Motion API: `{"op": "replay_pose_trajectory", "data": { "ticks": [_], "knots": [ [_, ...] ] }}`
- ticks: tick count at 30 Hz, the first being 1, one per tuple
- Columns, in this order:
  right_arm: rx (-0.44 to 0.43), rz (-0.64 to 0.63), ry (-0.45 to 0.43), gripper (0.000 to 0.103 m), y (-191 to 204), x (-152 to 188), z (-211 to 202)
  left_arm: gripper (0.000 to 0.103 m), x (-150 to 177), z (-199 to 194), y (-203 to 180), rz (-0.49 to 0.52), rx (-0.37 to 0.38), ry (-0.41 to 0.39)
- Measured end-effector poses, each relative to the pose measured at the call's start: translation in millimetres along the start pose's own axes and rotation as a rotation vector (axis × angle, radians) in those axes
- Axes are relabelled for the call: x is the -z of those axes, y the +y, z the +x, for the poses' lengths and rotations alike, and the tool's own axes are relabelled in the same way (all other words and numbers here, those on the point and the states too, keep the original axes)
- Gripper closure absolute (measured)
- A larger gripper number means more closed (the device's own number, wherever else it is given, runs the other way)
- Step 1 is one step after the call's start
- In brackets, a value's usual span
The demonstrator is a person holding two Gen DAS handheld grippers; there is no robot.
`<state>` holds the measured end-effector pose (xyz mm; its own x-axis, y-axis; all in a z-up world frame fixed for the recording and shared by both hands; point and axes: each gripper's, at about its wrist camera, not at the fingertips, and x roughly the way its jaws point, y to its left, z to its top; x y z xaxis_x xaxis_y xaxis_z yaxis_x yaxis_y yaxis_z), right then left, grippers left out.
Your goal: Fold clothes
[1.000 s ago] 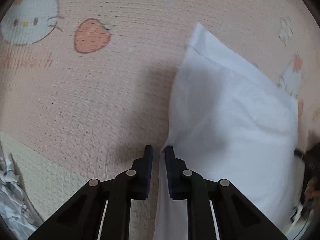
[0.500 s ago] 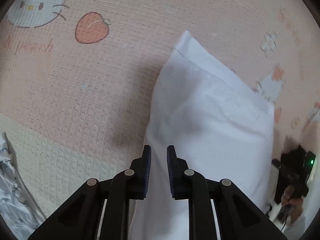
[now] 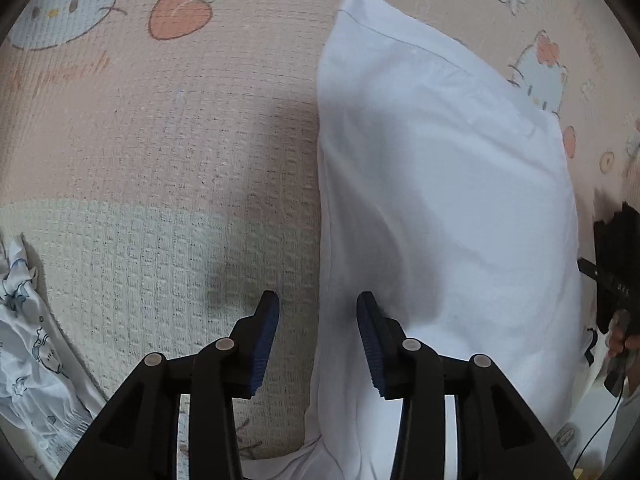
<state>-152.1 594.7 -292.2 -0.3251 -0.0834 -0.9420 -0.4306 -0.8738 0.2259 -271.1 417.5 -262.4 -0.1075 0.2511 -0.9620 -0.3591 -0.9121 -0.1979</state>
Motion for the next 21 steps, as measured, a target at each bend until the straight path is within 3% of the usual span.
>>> {"op": "replay_pose_trajectory", "data": {
  "ticks": [4, 6, 8, 10, 11, 14, 17, 19, 21],
  "knots": [
    [-0.043, 0.014, -0.021, 0.056, 7.3, -1.3, -0.5, 0.066, -0.6, 1.7, -2.5, -0.059, 0.017, 0.01],
    [-0.015, -0.003, -0.024, 0.056, 11.8, -2.6, -0.3, 0.066, -0.6, 2.4, -8.2, -0.074, 0.008, 0.005],
    [0.057, -0.056, -0.03, 0.059, 20.9, -2.0, 0.0, 0.067, 2.9, 4.1, -19.3, -0.042, -0.05, -0.015],
    [0.17, -0.13, -0.041, 0.088, 31.5, -0.6, 0.1, 0.081, 10.4, 6.4, -36.2, 0.036, -0.164, -0.052],
    [0.195, -0.145, -0.04, 0.09, 33.1, -0.4, -0.7, 0.082, 16.3, 6.6, -43.0, 0.081, -0.211, -0.073],
    [0.2, -0.105, -0.023, 0.1, 25.9, -3.2, -5.1, 0.084, 22.5, 5.8, -49.3, 0.104, -0.234, -0.06],
    [0.201, -0.061, -0.012, 0.101, 18.0, -4.7, -10.0, 0.085, 30.7, 0.7, -48.6, 0.11, -0.24, -0.042],
    [0.178, -0.037, -0.012, 0.093, 16.7, -2.3, -14.3, 0.085, 38.2, -5.1, -46.4, 0.108, -0.227, -0.051],
    [0.124, 0.01, -0.031, 0.092, 14.5, 3.2, -26.7, 0.085, 47.2, -12.7, -44.1, 0.084, -0.188, -0.054]
  ]
}}
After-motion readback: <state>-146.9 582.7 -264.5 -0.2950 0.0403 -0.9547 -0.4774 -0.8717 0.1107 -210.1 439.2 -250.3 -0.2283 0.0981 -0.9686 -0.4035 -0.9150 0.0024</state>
